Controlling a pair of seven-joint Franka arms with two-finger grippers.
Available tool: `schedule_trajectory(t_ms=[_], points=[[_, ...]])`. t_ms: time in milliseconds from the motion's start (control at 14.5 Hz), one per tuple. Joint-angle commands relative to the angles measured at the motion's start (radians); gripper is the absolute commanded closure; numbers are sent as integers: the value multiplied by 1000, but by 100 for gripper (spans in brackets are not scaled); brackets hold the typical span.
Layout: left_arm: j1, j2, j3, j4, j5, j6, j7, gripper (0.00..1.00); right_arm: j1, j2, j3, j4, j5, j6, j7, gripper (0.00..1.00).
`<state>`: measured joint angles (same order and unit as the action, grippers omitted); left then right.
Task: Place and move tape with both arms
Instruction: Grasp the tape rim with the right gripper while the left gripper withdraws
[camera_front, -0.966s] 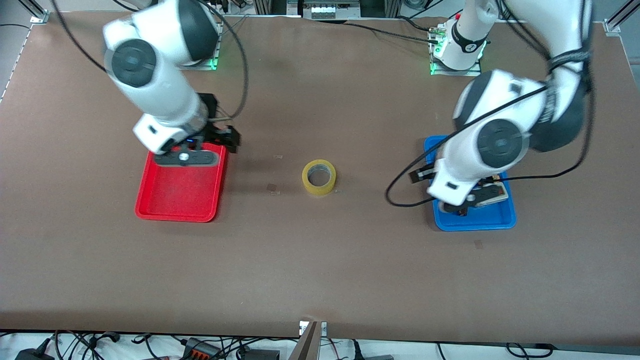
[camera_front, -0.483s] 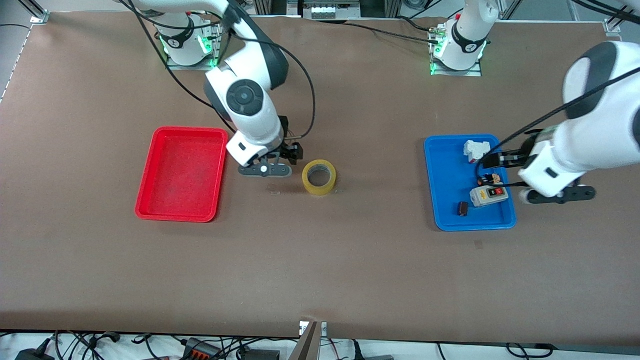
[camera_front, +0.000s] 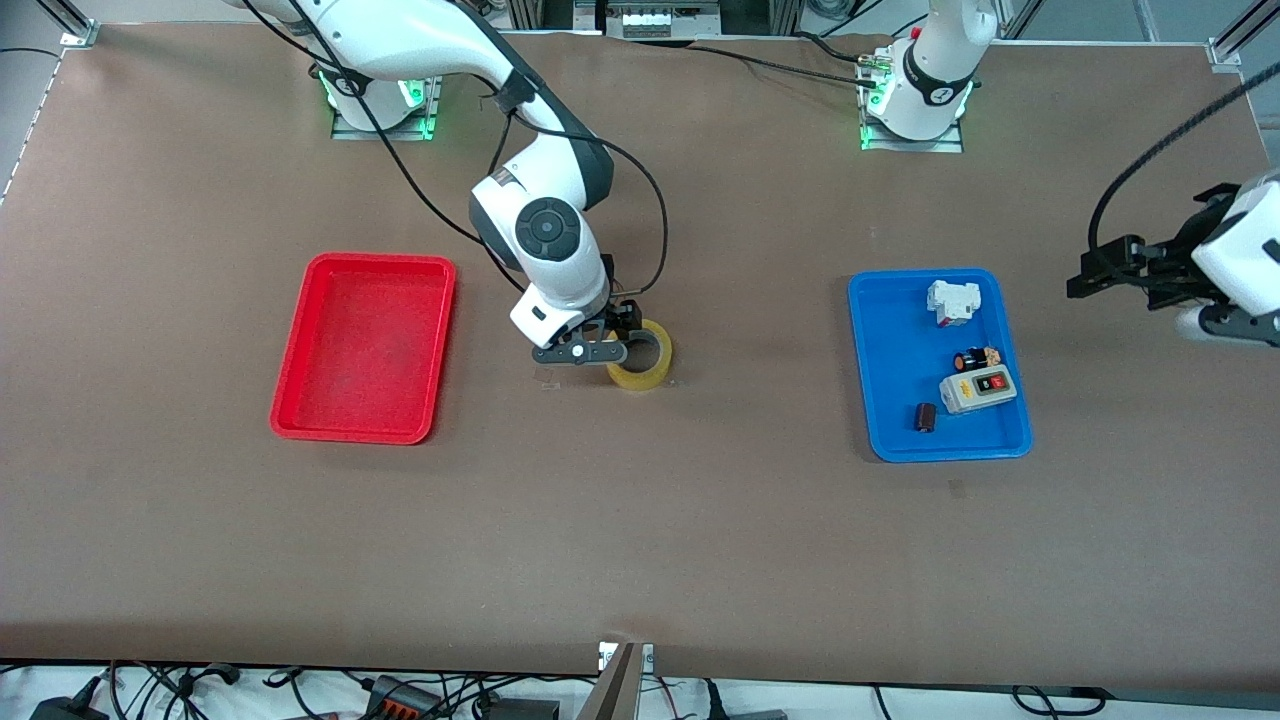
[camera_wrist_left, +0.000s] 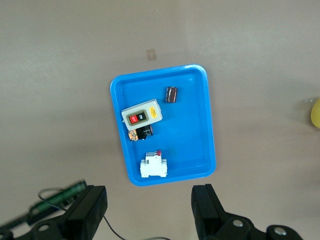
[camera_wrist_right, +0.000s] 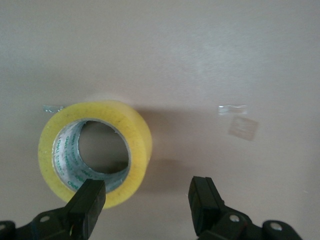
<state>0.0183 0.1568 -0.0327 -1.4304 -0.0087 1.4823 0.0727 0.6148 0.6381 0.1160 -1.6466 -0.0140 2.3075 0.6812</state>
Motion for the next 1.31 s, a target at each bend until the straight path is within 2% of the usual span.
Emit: schedule_trajectory(t_ms=[0,207,621,759,828,897,966,1034,1103,1241], points=[[0,-100,-9,-137,9,69,24,0,20,32,-12,19,-12,35,18,2],[0,-92,-12,-116,9,62,24,0,20,61,-12,24,-50,71,18,2],[2,-91,-21,-114,-28,53,-5,0,22,110,-12,27,-56,157,18,2],[-1,-92,-23,-113,-27,24,-11,0,22,121,-12,28,-66,177,18,6],[-3,-92,-23,-113,-27,23,-10,0,22,121,-12,28,-69,178,18,17],[-8,-92,-23,-113,-27,23,-11,0,22,121,-12,28,-84,178,17,46],[-11,-92,-24,-113,-25,23,-13,0,20,121,-12,27,-98,178,18,67],[-9,-92,-24,-113,-25,23,-14,0,20,120,-12,28,-99,178,18,81],[-9,-92,-24,-113,-25,23,-14,0,17,117,-12,28,-99,178,18,90],[-9,-91,-24,-113,-24,30,-45,0,10,103,-12,27,-101,173,18,97]])
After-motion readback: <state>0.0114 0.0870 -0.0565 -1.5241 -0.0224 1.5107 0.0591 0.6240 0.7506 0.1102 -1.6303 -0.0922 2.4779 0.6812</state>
